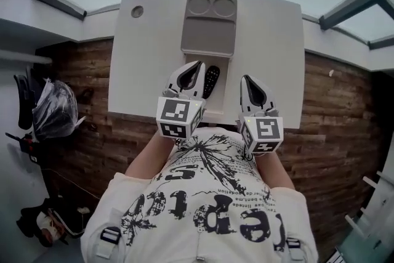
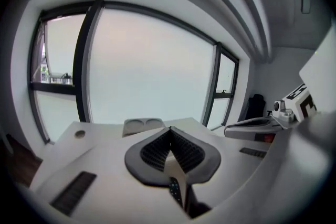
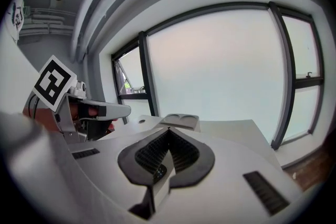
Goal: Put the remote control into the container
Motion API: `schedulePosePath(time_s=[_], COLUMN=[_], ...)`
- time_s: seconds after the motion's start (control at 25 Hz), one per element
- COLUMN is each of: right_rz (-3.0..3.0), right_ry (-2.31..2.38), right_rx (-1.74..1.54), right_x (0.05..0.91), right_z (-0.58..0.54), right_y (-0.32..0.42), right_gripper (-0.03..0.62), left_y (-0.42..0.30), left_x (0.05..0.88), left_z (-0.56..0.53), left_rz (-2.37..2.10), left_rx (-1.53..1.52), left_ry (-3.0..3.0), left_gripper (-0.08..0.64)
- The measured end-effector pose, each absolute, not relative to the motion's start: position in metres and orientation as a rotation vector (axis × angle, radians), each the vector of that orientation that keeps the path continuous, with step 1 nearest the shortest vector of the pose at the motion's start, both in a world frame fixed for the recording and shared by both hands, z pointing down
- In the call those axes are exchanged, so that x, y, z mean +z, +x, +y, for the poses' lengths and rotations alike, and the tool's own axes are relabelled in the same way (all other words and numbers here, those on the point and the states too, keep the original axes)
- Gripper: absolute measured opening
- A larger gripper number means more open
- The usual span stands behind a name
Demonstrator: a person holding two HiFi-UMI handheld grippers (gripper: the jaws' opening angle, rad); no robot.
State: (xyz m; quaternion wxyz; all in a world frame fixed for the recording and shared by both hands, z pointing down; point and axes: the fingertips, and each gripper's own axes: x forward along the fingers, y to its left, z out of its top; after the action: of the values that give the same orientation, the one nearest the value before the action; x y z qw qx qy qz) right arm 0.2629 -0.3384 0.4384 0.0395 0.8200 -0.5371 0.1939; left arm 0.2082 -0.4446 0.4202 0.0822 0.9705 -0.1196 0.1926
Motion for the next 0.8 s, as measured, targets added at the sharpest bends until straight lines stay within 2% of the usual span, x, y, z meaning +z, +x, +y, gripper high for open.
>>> schedulePosePath(time_s=[0.4,0.8], right_rz=[-1.644,-1.623], right_ry=[2.538,2.567], right_rx=[0.290,0.251], right_x=[0.382,0.376], right_z=[-0.351,-0.349], right_y=[0.262,0.262], right_gripper=[0.002,0.002], left_y=[0.203,0.210], left_x=[0.313,0.317], left_z=[-0.443,-0.430], left_rz=[-0.379,-0.300], left_rx=[-0.006,0.038], left_ry=[3.173,3.249], left_gripper=[0.009,0.009])
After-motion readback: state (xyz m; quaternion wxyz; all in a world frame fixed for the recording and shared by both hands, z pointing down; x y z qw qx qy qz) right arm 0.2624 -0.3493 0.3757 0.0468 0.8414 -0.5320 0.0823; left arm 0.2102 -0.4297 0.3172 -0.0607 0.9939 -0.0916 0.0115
